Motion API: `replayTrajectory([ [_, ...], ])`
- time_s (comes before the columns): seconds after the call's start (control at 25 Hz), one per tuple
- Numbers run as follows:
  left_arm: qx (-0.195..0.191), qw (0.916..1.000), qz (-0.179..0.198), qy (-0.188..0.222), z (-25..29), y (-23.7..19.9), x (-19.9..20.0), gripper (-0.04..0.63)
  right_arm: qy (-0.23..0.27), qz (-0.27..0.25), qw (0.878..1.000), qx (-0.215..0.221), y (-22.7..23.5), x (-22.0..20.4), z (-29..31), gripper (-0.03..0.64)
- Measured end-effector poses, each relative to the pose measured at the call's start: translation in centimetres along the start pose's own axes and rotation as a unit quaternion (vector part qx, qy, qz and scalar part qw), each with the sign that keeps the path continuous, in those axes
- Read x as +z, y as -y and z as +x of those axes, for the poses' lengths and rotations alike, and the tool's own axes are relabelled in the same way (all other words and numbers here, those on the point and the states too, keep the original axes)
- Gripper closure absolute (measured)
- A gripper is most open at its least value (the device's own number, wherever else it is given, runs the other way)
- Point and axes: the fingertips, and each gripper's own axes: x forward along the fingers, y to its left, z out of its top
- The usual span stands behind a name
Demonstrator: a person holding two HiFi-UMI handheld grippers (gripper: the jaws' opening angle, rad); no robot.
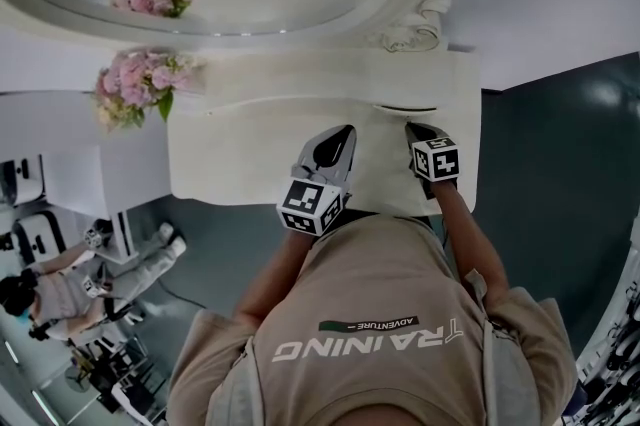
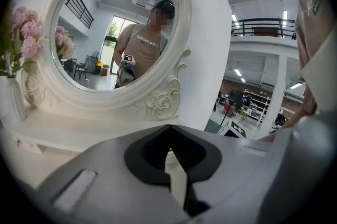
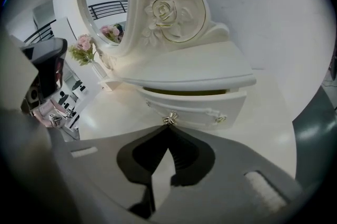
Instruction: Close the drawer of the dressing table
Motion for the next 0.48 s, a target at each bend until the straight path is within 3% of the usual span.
replayTrajectory([
  [0.48, 0.002, 0.9999, -0.011, 0.003, -0.5, -0.9, 0.1, 0.580, 0.003, 0.000, 1.000, -0.008, 0.9, 1.8, 0.5, 0.614],
])
